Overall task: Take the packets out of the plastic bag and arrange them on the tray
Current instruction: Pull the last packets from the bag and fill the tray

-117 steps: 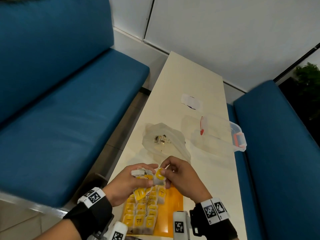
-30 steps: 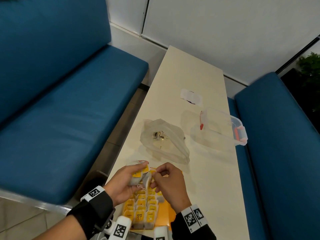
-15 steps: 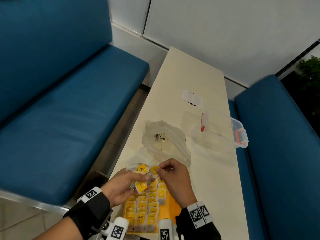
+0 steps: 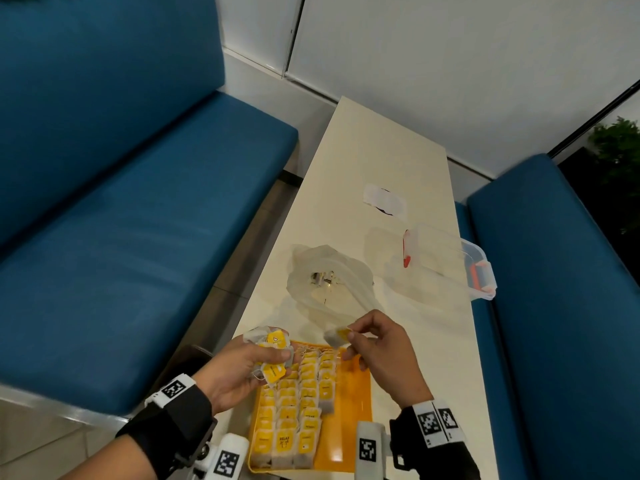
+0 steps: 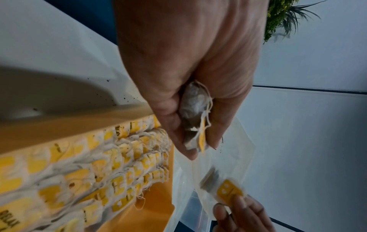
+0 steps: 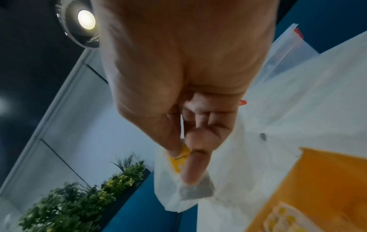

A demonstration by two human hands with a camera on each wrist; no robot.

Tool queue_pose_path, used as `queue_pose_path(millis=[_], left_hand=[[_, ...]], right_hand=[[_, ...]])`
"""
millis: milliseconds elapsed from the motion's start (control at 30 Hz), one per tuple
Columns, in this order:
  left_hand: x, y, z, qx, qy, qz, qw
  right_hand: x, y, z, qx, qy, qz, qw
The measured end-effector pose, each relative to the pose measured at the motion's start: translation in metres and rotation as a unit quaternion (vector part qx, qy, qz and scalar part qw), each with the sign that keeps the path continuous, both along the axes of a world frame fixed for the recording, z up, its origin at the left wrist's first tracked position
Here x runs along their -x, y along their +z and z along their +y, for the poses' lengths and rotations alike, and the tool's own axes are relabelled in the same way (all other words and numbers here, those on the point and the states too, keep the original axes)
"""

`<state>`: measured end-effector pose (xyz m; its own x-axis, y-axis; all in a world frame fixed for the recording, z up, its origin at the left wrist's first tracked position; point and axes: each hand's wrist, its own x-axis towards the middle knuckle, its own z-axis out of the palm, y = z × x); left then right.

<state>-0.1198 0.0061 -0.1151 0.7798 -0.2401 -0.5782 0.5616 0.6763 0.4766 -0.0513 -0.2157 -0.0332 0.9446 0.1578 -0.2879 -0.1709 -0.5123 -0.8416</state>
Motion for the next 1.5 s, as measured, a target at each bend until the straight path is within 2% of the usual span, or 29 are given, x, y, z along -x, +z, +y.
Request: queue_pose_path(millis=[100, 233, 467, 567, 700, 900, 1067, 1500], left_hand=[[0.000, 0.001, 0.000, -0.017, -0.005, -0.015, 1.000], [-0.001, 0.004, -0.002, -0.031, -0.010, -0.024, 0.999], [-0.001, 0.006, -0.005, -0.079, -0.021, -0.040, 0.996], [-0.001, 0.005, -0.006, -0.089, -0.023, -0.041, 0.995], [0.000, 0.003, -0.007, -0.092, -0.018, -0.043, 0.995], [0.002, -0.001, -0.008, -0.107, -0.017, -0.051, 0.993], [0.003, -0.003, -0.010, -0.117, -0.014, -0.056, 0.991], [0.006, -0.005, -0.011, -0.127, -0.020, -0.065, 0.990]], right_hand=[[-0.001, -0.014, -0.008, 0.021, 0.009, 0.033, 0.999], [0.008, -0.027, -0.016, 0.114, 0.070, 0.066, 0.989], [0.020, -0.050, -0.017, 0.279, 0.175, 0.142, 0.934], [0.022, -0.061, -0.012, 0.309, 0.204, 0.175, 0.912], [0.023, -0.075, -0.007, 0.346, 0.215, 0.168, 0.898], [0.032, -0.089, -0.006, 0.361, 0.171, 0.134, 0.907], [0.038, -0.088, -0.002, 0.368, 0.167, 0.098, 0.909], [0.046, -0.094, 0.003, 0.309, 0.068, 0.121, 0.941]])
